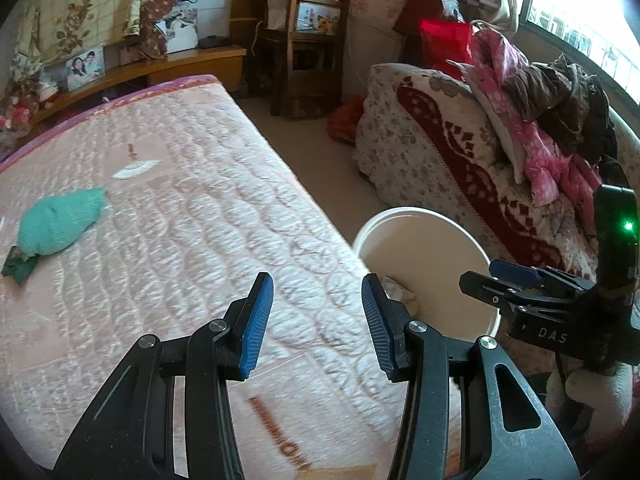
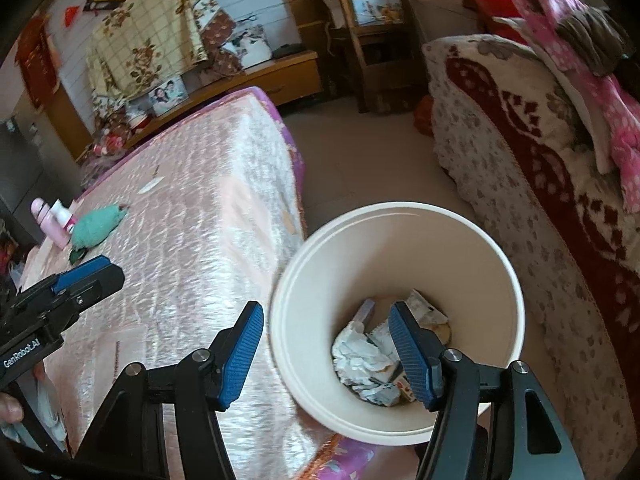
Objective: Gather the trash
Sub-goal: 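Move both tools back over the bed toward the green towel and packet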
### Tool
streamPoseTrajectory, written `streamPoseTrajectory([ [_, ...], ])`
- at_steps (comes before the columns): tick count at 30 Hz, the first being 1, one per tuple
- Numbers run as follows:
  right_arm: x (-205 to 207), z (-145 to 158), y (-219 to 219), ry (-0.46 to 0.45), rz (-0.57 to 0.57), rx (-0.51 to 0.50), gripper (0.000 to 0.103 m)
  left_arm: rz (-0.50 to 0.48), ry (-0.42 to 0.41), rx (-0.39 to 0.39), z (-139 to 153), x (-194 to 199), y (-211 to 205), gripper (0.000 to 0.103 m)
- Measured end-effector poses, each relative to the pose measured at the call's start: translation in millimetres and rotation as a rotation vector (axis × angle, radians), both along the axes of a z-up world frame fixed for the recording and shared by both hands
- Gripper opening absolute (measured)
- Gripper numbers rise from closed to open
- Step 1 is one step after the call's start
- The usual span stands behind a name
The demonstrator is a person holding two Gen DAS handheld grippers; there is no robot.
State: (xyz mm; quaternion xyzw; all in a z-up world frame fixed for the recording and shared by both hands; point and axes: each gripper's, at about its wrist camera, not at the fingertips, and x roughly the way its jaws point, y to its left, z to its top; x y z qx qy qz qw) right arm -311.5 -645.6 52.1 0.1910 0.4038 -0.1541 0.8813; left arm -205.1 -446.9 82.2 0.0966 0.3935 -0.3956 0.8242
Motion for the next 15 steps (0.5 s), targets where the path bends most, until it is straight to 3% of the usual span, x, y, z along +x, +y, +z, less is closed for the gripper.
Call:
streamPoseTrajectory([
  [15,54.4,6.6,76.1,-0.008,0.158,-0.012,0.063,0.155,-0.024,0.009,1.1,33.8,85.4,0.044],
])
